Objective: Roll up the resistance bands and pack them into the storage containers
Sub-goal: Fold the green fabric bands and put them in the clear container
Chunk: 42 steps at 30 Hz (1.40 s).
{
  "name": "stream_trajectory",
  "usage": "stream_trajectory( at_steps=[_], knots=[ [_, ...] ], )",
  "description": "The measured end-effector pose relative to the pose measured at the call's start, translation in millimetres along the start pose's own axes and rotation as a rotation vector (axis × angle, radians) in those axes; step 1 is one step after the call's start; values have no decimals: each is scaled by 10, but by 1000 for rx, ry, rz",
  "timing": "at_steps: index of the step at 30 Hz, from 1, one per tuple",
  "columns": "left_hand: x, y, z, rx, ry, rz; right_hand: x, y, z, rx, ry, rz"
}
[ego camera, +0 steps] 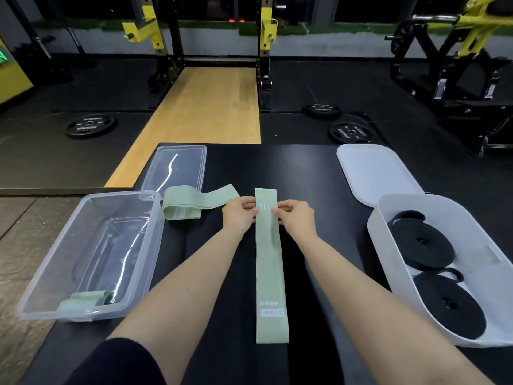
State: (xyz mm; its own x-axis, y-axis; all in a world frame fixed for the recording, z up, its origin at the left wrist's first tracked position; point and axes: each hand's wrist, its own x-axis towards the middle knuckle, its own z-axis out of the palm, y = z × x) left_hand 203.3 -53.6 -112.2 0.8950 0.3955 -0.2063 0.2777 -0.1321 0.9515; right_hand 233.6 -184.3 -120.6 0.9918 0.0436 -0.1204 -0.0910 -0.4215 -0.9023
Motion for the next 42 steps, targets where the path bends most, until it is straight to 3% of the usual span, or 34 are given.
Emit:
stream_trajectory(
  at_steps=[8, 19, 27, 35, 42],
  knots=[
    [-187, -67, -71, 104, -29, 28, -199, -21, -51, -171, -76, -68],
    [-913, -372, -265, 846, -344, 295, -910, 161, -275, -539, -293, -283],
    [-1479, -511, -401, 791, -339, 375, -1412, 326, -439, -639, -339, -370],
    [-1839, -527, -375, 770, -438, 374, -1783, 406, -521, -630, -370, -421],
    [-1997, -567, -371, 832, -296, 362, -2005, 483, -554, -661, -366, -443]
  ],
)
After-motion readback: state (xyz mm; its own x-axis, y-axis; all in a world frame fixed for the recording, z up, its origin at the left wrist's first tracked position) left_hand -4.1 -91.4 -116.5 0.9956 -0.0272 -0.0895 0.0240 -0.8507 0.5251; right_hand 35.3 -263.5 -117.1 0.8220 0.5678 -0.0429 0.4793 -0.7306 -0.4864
